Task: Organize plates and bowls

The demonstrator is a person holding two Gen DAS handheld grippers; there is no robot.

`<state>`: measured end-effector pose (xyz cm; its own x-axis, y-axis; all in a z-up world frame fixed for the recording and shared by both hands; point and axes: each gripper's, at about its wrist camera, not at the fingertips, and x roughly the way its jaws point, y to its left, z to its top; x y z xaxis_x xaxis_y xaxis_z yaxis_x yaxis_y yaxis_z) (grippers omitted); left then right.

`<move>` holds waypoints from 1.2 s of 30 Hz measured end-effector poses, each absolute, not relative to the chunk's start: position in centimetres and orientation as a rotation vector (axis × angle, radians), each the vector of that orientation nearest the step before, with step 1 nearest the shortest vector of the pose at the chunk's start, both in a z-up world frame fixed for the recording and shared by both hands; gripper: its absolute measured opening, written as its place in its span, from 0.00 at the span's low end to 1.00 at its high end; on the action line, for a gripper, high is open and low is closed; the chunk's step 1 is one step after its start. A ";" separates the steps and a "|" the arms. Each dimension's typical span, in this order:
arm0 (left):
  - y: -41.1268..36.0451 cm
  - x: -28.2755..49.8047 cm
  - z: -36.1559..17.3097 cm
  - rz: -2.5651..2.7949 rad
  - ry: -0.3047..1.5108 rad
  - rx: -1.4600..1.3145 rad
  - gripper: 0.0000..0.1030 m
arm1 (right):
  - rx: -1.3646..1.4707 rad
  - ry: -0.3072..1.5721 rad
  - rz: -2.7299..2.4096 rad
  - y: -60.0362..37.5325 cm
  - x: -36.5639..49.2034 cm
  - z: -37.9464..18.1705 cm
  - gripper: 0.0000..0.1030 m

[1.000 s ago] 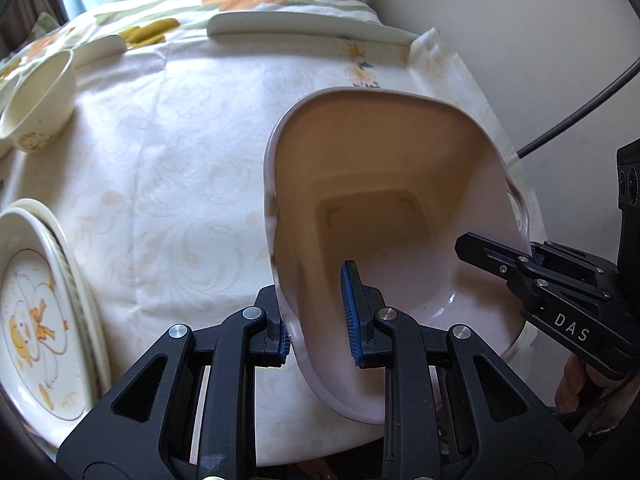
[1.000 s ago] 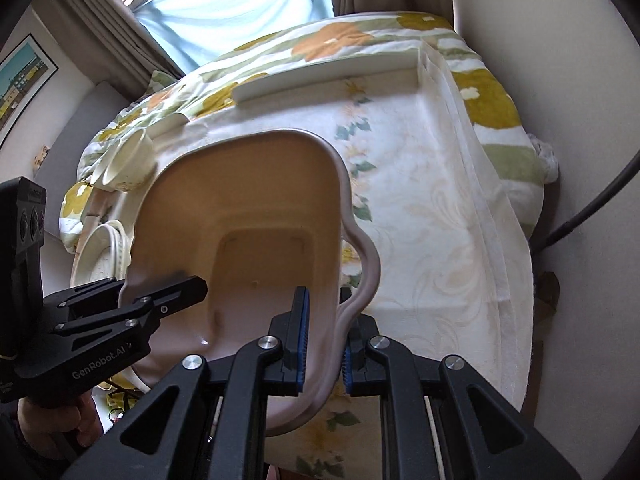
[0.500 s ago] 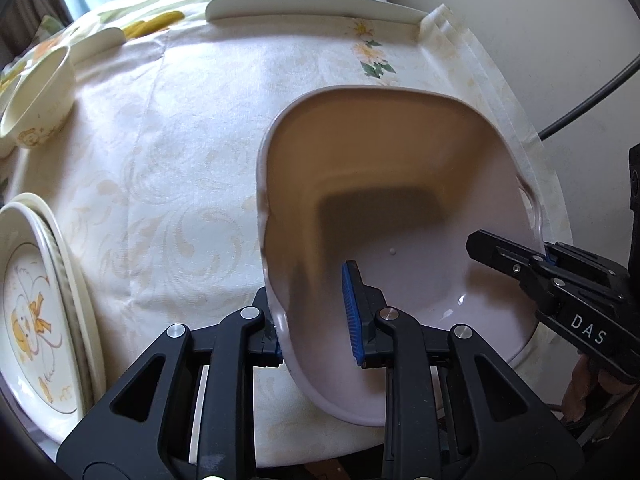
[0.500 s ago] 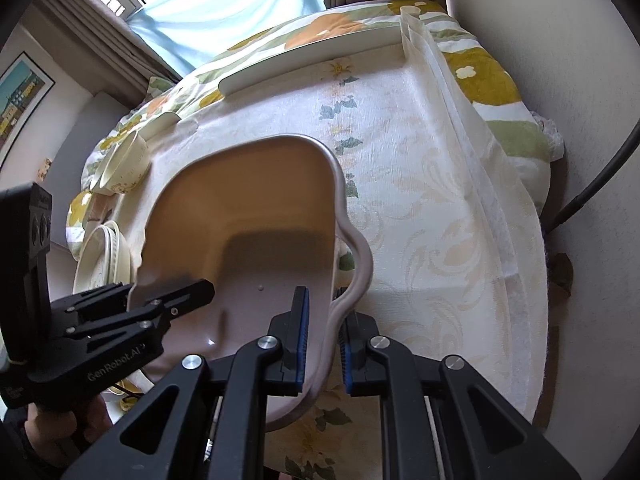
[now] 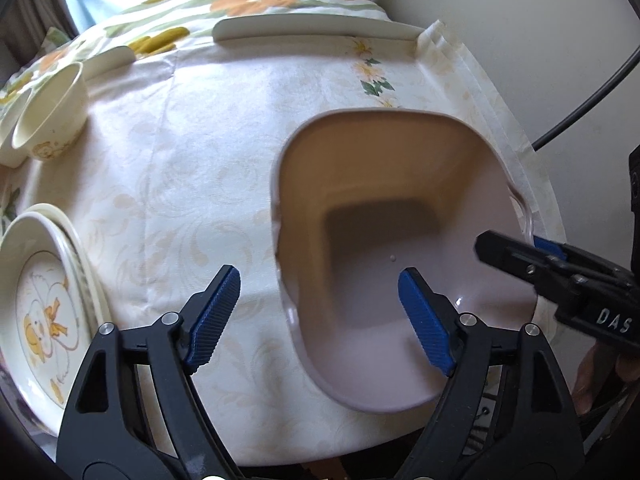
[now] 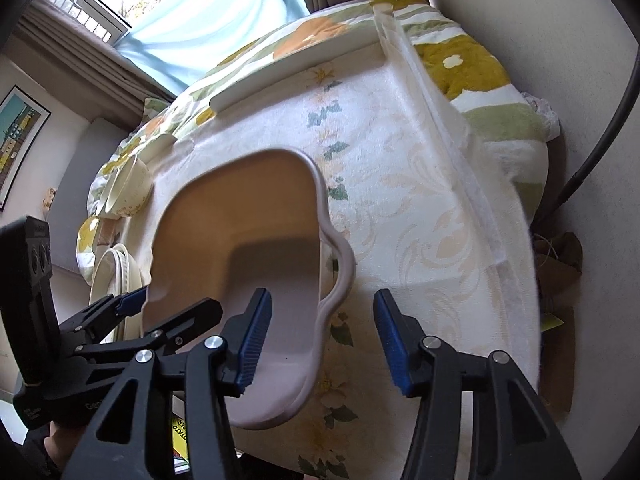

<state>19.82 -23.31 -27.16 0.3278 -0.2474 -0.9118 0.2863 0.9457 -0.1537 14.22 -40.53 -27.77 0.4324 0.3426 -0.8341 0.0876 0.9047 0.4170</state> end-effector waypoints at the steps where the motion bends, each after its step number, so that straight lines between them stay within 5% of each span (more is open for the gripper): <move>1: -22.9 19.5 -26.7 -0.348 1.179 0.029 0.78 | 0.424 1.110 0.161 -40.6 14.1 -27.1 0.47; 10: -16.1 17.7 -16.7 -0.243 0.994 -0.020 0.78 | 0.288 0.955 0.264 -37.5 14.9 -18.2 0.48; 14: -11.7 19.2 -12.5 -0.135 0.874 -0.042 0.98 | 0.278 0.881 0.359 -34.1 17.0 -15.2 0.90; 23: -1.4 25.8 -12.2 -0.069 0.927 -0.108 0.98 | 0.248 0.903 0.418 -24.7 24.0 -13.1 0.90; 32: 7.2 33.1 -18.3 -0.098 1.078 -0.275 0.97 | 0.300 1.065 0.399 -17.7 31.3 -18.4 0.90; 36: 8.4 35.8 -21.3 -0.139 1.143 -0.286 0.82 | 0.311 1.139 0.367 -15.0 33.8 -21.7 0.89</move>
<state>35.84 8.44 -21.32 0.4111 -0.2539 -0.8755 -0.0367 0.9550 -0.2942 33.83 -15.00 -21.71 0.3710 0.4361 -0.8199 -0.1252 0.8983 0.4212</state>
